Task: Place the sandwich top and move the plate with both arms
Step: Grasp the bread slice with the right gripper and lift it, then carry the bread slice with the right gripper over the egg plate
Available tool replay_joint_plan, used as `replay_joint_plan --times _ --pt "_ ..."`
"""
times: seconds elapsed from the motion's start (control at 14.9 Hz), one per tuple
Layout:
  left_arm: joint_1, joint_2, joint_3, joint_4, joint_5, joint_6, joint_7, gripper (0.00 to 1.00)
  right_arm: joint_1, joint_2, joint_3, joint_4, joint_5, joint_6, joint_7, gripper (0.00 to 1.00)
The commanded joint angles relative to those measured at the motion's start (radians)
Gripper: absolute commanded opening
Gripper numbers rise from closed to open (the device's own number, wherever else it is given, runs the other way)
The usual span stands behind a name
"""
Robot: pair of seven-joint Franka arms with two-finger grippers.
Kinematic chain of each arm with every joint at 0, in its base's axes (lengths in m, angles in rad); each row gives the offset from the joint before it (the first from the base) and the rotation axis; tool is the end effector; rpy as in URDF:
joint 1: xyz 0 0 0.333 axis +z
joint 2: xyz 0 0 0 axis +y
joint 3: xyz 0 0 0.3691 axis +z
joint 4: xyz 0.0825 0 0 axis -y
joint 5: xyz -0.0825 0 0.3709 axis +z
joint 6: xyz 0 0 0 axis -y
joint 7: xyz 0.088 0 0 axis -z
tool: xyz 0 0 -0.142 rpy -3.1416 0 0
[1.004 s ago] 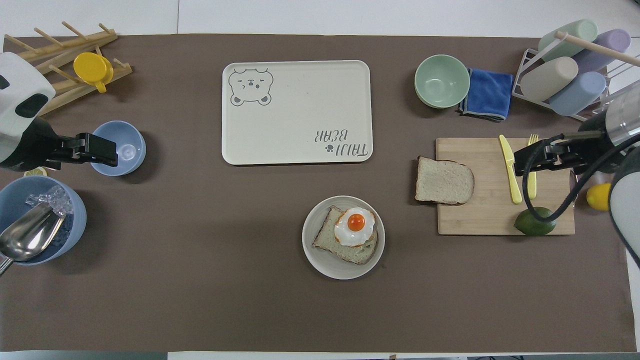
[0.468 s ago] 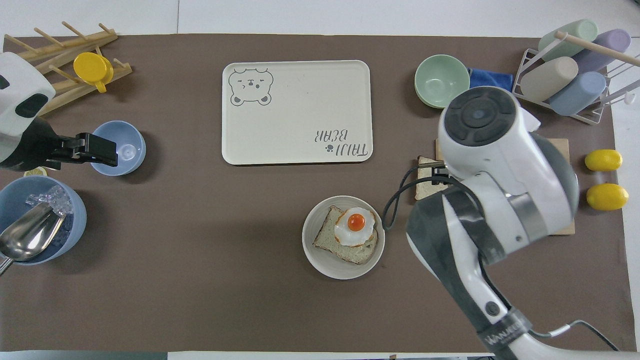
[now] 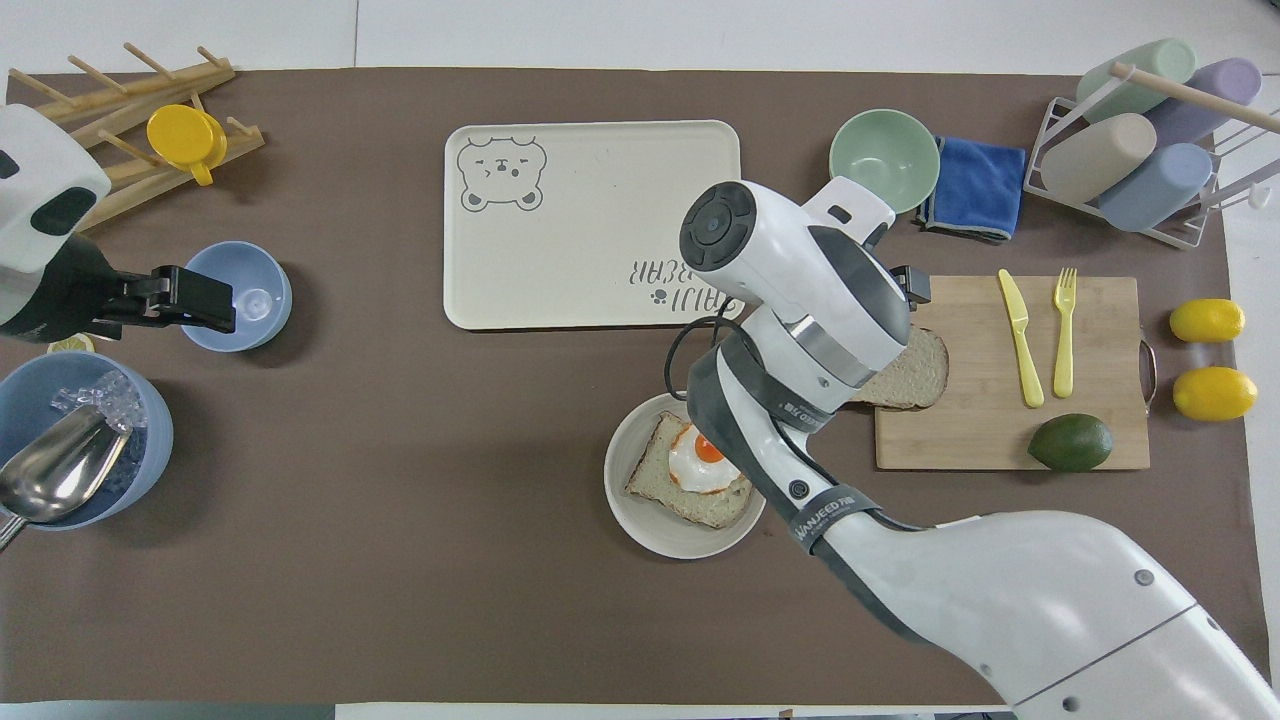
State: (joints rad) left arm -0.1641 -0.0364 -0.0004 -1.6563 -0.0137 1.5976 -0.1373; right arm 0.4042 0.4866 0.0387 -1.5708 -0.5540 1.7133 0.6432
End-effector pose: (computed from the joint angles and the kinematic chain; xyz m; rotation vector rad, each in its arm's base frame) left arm 0.5209 -0.0884 0.6251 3.1309 -0.0418 -0.0377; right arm 0.6227 0.2167 0.3727 2.5321 -0.0305 -0.0290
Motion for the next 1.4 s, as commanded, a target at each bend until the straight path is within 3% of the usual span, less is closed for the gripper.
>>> replay_joint_plan --times 0.0,0.33,0.87,1.34 --pt "0.008 -0.022 -0.004 -0.020 0.008 -0.008 0.005 1.00 -0.042 0.037 0.004 0.028 0.051 0.067 0.016 1.00" --pt "0.008 -0.022 -0.004 -0.020 0.008 -0.007 0.005 1.00 -0.045 0.020 0.007 -0.061 0.086 0.161 0.041 1.00" --pt "0.008 -0.020 -0.004 -0.020 0.009 -0.008 0.005 1.00 -0.042 -0.005 0.009 -0.107 0.105 0.088 0.039 1.00" --pt "0.008 -0.022 -0.004 -0.020 0.009 -0.008 0.005 1.00 -0.042 -0.031 0.009 -0.183 0.121 0.107 0.036 1.00"
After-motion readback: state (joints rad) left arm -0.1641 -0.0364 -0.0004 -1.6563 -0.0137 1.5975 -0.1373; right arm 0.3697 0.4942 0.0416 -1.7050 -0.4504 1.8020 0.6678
